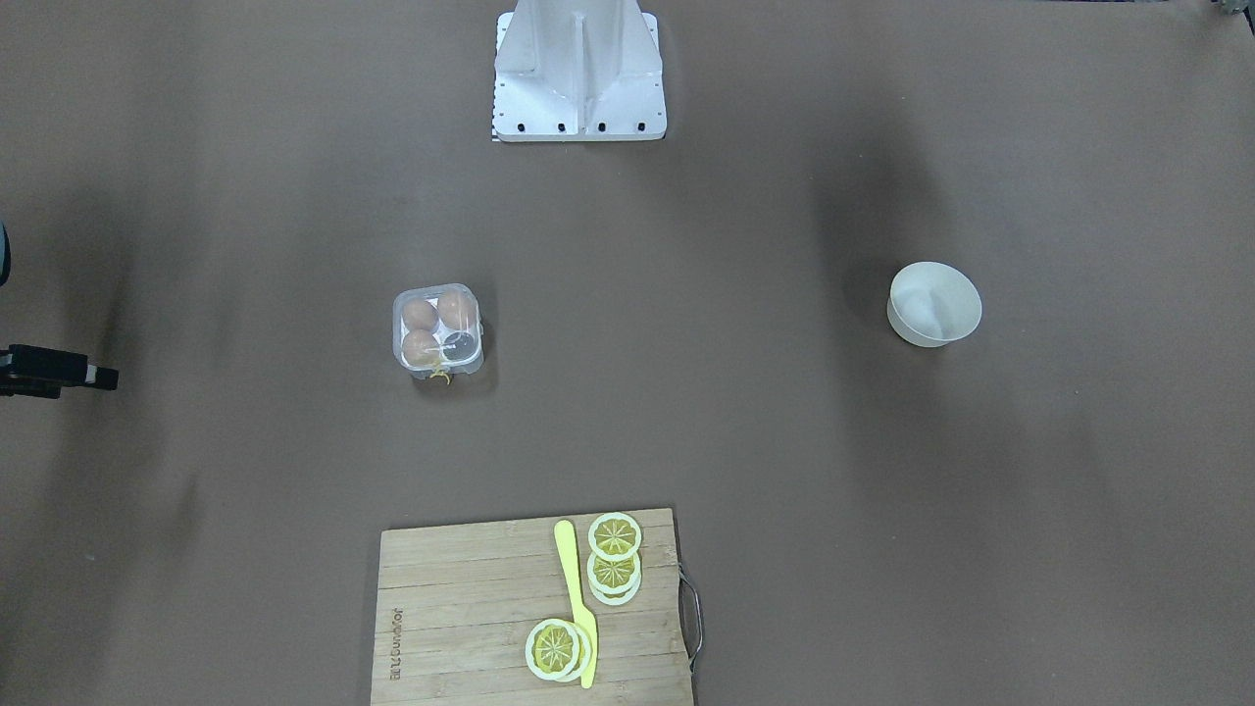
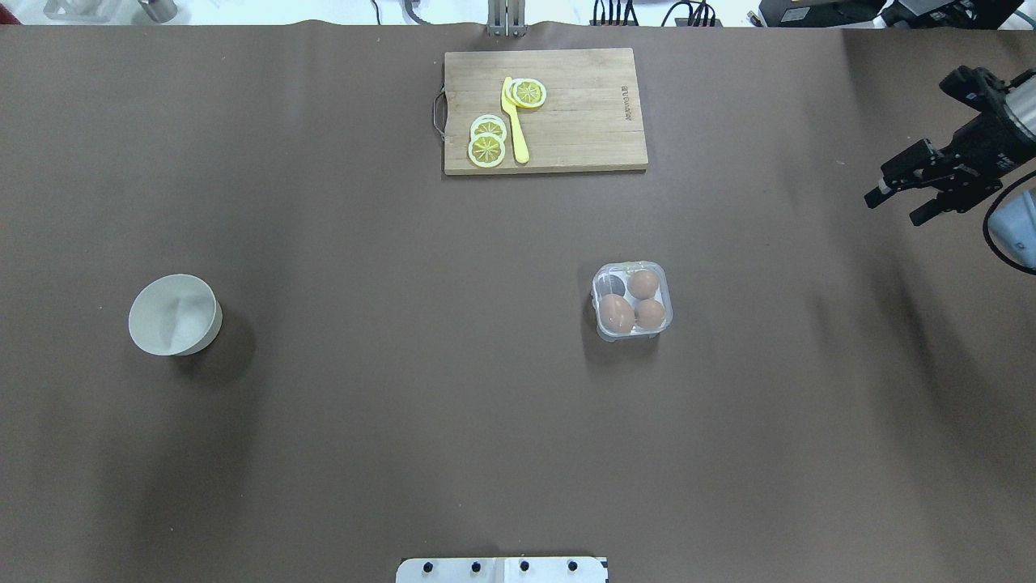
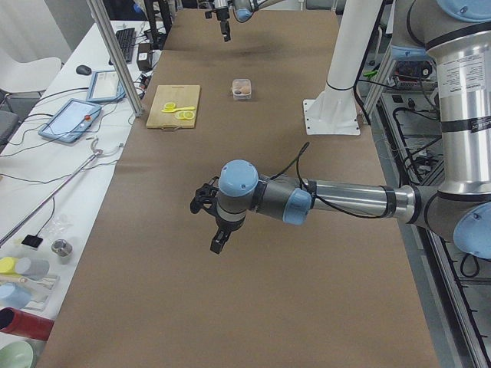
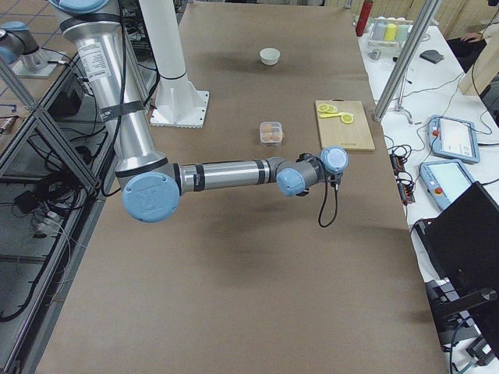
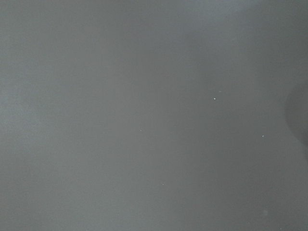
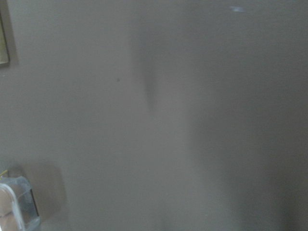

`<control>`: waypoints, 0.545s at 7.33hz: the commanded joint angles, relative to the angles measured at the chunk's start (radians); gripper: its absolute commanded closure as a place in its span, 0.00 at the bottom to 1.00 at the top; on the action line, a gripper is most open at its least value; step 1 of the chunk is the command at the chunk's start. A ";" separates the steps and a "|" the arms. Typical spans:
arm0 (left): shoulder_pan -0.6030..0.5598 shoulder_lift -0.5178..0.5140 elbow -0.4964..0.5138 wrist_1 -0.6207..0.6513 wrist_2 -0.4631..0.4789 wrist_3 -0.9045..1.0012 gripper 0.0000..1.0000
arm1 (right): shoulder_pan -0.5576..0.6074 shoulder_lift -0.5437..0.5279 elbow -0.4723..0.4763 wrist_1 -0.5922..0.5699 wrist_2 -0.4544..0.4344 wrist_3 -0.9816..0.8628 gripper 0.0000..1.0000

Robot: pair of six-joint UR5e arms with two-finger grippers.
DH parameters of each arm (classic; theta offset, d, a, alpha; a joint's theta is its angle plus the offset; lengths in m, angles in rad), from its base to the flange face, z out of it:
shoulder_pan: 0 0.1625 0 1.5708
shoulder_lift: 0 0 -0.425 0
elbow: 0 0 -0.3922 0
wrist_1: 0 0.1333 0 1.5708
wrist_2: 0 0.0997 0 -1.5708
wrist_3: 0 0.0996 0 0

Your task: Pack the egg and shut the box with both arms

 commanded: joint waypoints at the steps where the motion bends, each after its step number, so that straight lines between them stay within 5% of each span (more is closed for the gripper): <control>1: -0.002 0.002 0.009 0.008 -0.058 -0.007 0.03 | 0.100 -0.115 0.006 0.080 -0.024 -0.039 0.01; 4: -0.006 0.003 0.003 0.034 -0.069 -0.064 0.03 | 0.202 -0.266 0.090 0.102 -0.036 -0.146 0.01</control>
